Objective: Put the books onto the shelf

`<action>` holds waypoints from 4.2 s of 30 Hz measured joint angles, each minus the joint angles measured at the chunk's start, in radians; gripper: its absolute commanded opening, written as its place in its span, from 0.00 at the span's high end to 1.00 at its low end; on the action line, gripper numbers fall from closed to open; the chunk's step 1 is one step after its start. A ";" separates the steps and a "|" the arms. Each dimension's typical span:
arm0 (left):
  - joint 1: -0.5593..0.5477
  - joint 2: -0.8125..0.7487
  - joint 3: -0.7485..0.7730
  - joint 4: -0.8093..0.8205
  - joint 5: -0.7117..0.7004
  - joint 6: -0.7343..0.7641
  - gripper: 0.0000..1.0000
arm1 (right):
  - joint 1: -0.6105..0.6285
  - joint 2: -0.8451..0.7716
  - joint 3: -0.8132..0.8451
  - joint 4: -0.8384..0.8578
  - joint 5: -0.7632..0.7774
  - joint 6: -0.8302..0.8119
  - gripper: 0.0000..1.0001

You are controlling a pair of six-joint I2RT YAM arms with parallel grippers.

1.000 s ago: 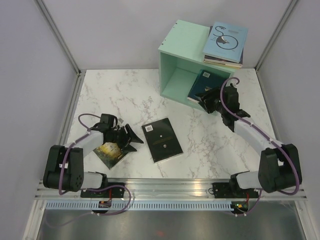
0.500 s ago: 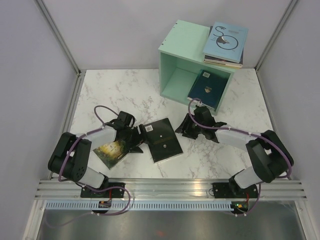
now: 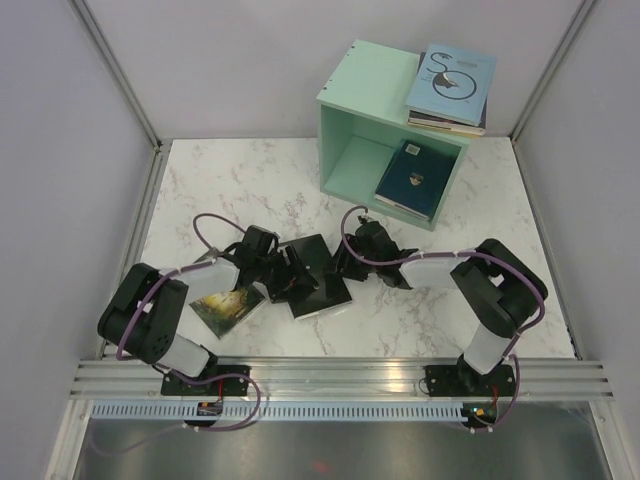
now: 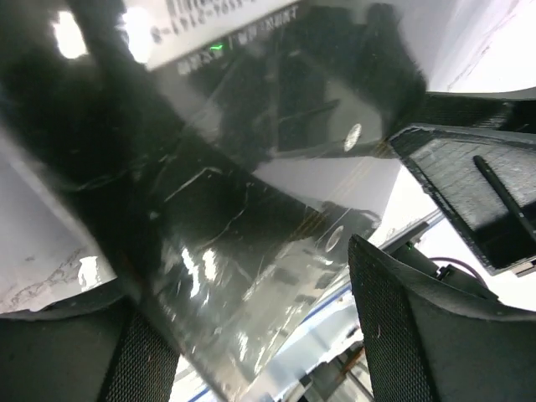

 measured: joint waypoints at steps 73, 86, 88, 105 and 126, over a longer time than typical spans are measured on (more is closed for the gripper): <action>0.008 -0.130 0.134 0.486 0.277 -0.454 0.65 | 0.018 -0.783 -0.343 0.148 0.266 0.723 1.00; -0.030 -0.077 0.202 0.204 0.367 -0.193 0.23 | 0.029 -1.033 -0.455 -0.039 0.365 0.721 1.00; -0.029 -0.079 0.202 0.178 0.366 -0.173 0.21 | 0.029 -1.080 -0.460 -0.085 0.397 0.726 1.00; -0.014 -0.290 0.117 -0.036 0.330 -0.027 0.21 | -0.148 -0.968 -0.447 -0.085 0.505 0.770 1.00; -0.014 -0.483 0.069 -0.180 0.305 0.007 0.26 | -0.228 -0.497 -0.285 0.192 0.746 0.886 1.00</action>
